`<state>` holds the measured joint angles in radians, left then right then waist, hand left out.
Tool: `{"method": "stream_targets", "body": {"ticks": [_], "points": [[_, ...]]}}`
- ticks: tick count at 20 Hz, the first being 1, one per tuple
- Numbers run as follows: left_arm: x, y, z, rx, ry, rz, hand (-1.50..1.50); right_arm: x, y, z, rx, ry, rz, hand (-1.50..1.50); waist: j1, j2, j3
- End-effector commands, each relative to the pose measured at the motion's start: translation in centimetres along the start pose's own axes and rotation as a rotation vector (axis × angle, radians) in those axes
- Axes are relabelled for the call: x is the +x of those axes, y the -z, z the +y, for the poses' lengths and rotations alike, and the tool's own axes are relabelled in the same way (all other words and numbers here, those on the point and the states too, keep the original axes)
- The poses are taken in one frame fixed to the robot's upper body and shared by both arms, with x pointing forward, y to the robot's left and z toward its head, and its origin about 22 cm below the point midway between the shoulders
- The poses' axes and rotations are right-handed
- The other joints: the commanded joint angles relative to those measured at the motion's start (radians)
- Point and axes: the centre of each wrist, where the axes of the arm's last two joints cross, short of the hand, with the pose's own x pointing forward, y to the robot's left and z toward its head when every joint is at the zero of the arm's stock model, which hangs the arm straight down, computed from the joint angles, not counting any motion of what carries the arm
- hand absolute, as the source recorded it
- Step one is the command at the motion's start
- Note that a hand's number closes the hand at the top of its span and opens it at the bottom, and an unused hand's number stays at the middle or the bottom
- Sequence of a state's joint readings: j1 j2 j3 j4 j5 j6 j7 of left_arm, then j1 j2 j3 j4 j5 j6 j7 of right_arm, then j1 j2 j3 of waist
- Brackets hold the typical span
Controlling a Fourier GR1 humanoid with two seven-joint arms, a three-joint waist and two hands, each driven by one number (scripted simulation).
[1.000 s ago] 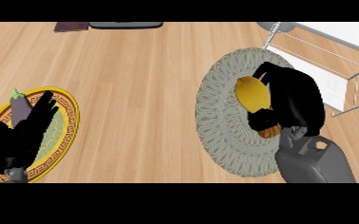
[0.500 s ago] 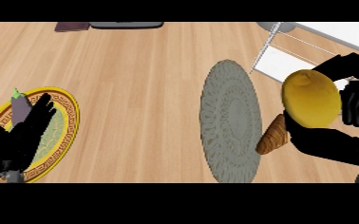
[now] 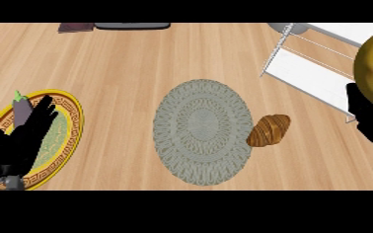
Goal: Pick the lemon from the placemat and place it in the tiered shelf
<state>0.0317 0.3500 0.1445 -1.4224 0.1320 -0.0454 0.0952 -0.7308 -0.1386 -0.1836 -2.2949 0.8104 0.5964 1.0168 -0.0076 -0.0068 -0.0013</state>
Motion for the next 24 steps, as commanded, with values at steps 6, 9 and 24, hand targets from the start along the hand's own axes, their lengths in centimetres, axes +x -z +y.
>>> {"method": "stream_targets", "body": {"ticks": [6,9,24], "points": [[0.2,0.4,0.0,0.015,0.001,0.004,0.0,1.8,3.8,-4.7,-0.081,-0.227,0.154,1.5,-0.008,-0.002,0.0],[1.1,0.4,-0.4,-0.007,-0.005,-0.012,0.0,1.8,5.0,-4.5,-0.079,-0.277,0.168,1.5,0.001,0.001,0.0],[1.6,2.1,-0.1,-0.003,-0.009,-0.02,0.0,-1.9,12.3,-4.7,-0.106,-0.391,0.236,1.5,0.008,0.008,0.001]]}}
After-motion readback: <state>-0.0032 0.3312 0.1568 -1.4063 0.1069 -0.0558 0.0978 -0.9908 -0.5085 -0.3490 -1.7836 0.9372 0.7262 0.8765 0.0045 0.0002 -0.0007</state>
